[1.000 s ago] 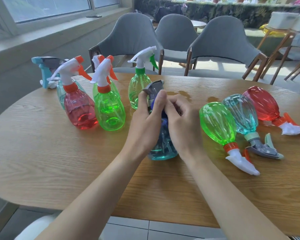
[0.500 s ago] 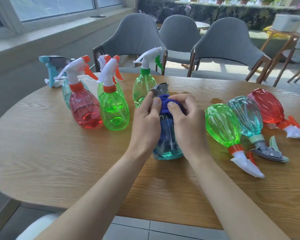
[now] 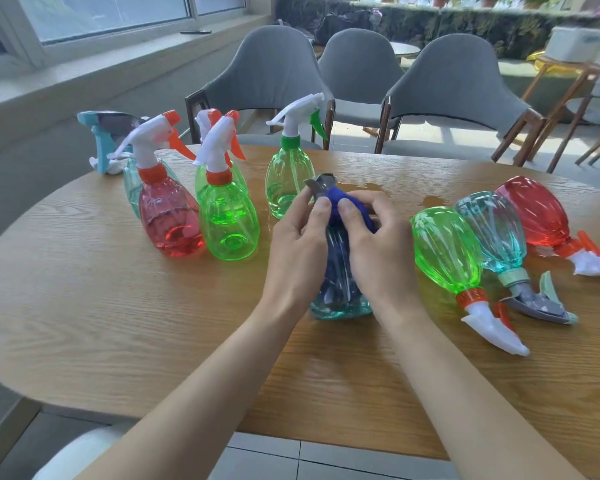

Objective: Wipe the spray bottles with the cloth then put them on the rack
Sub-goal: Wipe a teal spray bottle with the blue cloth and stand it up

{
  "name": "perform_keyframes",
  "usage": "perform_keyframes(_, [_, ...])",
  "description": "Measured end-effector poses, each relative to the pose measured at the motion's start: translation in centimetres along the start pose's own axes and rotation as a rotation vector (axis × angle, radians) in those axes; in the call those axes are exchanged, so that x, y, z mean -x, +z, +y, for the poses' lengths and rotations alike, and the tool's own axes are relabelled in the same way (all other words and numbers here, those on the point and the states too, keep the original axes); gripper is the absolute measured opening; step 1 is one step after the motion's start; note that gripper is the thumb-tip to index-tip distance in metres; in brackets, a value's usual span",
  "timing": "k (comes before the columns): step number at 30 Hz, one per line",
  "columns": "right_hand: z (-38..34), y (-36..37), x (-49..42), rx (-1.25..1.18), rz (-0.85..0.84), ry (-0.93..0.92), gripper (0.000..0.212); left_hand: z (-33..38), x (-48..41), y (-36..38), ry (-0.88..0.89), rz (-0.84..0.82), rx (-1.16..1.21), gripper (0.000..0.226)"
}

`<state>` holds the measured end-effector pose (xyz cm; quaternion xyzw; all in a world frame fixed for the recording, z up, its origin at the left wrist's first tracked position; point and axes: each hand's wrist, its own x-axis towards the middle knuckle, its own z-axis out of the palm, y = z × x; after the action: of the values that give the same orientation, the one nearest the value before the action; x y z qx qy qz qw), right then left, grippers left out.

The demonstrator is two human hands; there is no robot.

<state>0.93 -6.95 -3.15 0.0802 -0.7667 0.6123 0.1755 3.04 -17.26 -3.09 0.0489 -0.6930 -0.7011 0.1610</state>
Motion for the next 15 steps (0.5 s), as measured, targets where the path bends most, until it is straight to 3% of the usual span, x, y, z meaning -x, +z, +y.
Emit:
perform_keyframes(4, [0.1,-0.5,-0.5,-0.148,0.069,0.151,0.011,-0.1,0.7,0.6,0.108,-0.056,-0.016,0.042])
perform_keyframes(8, [-0.4,-0.7,0.1,-0.166,-0.072,0.146,0.021,-0.1,0.4,0.5,0.109,-0.031,-0.089,0.032])
perform_keyframes(11, [-0.5,-0.7,0.3,-0.124,-0.203,0.104,0.029,-0.1,-0.3,-0.2,0.035,-0.004,-0.069,0.043])
perform_keyframes(15, [-0.5,-0.8,-0.2,-0.161,-0.224,0.157,0.021,0.2,0.1,-0.2,0.078,-0.022,-0.044,0.034])
